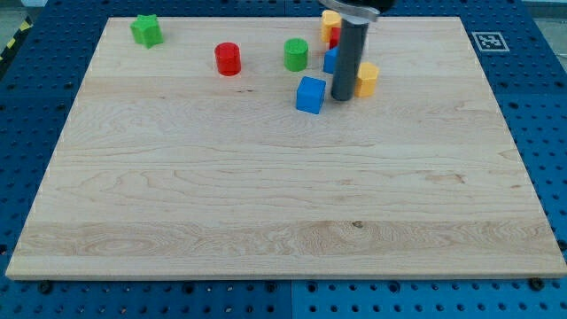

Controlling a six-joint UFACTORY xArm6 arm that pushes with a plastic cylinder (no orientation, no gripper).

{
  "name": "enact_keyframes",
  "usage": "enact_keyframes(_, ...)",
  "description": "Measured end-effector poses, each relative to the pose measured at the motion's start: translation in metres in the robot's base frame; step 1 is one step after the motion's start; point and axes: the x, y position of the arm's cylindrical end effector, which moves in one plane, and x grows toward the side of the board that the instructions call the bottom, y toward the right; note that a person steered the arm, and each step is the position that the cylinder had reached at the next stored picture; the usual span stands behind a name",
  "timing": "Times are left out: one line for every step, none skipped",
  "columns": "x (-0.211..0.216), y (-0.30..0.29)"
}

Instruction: Slide the blue cube towards the bottom right

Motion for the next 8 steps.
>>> enact_keyframes(-0.014,-0.034)
enact_keyframes(-0.012,-0.056)
enact_keyframes(0.024,-0.057)
enact_keyframes(0.060,-0.043)
enact_keyframes(0.040,-0.057)
enact_keyframes(0.024,-0.087)
enact_keyframes(0.017,-0.122)
enact_keyframes(0.027,-0.140)
